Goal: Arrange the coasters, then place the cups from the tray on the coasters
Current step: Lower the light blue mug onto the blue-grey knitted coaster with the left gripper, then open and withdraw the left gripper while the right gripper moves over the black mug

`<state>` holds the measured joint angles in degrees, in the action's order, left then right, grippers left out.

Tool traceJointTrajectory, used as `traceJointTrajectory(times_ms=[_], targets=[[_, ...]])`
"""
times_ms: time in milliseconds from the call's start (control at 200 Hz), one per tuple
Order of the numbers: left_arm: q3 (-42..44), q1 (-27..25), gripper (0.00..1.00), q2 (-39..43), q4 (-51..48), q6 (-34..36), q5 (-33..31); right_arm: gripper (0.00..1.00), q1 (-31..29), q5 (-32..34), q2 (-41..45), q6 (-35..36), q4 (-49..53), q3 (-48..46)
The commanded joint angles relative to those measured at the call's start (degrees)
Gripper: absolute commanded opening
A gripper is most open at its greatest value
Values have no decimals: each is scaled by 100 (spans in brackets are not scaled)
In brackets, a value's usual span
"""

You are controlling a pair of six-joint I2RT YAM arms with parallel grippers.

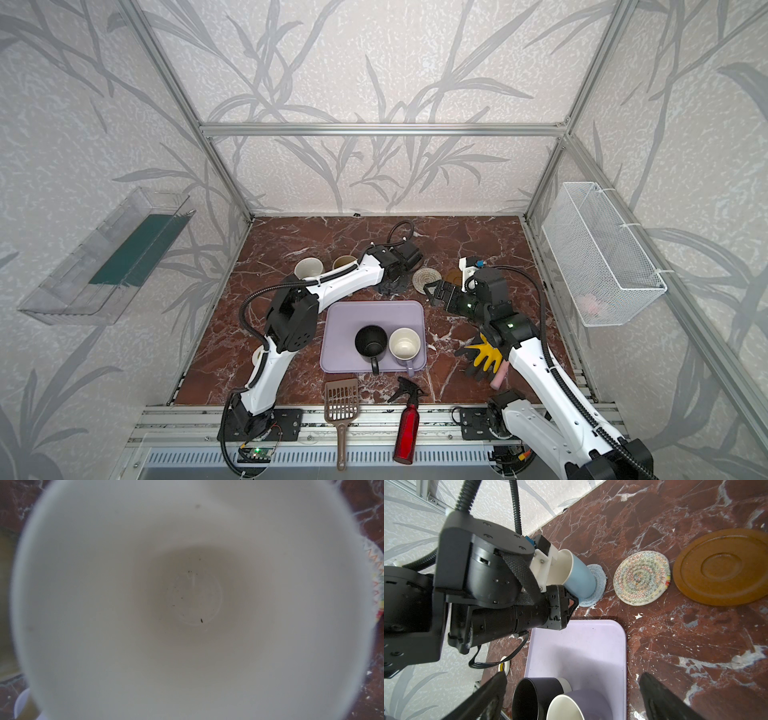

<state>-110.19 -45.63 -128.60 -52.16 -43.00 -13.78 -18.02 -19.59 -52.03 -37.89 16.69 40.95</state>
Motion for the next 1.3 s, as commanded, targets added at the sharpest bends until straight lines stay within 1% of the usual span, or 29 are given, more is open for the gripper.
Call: traceJointTrajectory(times_ms=[0,65,190,310,325,345,395,435,540,655,730,805,855,910,975,1050,1125,1205,1295], targets=[[25,36,37,226,-78,-42,-175,99,27,-86,27,14,-70,-69],[7,36,45,237,-99,-24,-183,99,27,-88,35,2,-69,-78],[24,36,55,295,-123,-24,-212,99,28,-88,59,34,-21,-72],[85,36,68,431,-75,-7,-197,99,27,-70,45,104,143,-5],[105,34,72,460,-62,-4,-195,99,27,-63,44,105,168,7],[125,36,78,503,-56,0,-193,99,27,-70,52,286,205,24],[171,36,92,601,-54,19,-141,99,26,-97,69,372,288,65],[173,36,99,680,-82,18,-110,99,27,-97,102,440,378,101],[309,36,100,985,-7,55,-11,99,27,-240,199,599,522,156],[465,32,100,1393,28,56,157,99,5,-546,228,786,705,249],[709,39,100,1758,201,30,364,99,-175,-484,266,851,967,320],[1086,53,100,2216,467,16,561,99,-627,14,337,985,1412,444],[1392,62,100,2556,754,247,811,99,-1012,477,359,1058,1772,554],[1711,91,100,2945,951,353,892,99,-1397,853,323,1088,2076,687],[1970,214,100,3373,958,369,1002,99,-1808,1139,292,1011,2228,784],[2222,399,100,3819,905,422,1286,99,-2269,1413,260,901,2274,847],[2499,524,100,4315,842,510,1372,99,-2754,1685,166,853,2386,958],[2966,680,99,4890,960,538,1567,99,-3295,2047,-16,810,2592,1151],[3562,847,98,5518,1229,532,1885,99,-3779,2283,-210,672,2713,1277]])
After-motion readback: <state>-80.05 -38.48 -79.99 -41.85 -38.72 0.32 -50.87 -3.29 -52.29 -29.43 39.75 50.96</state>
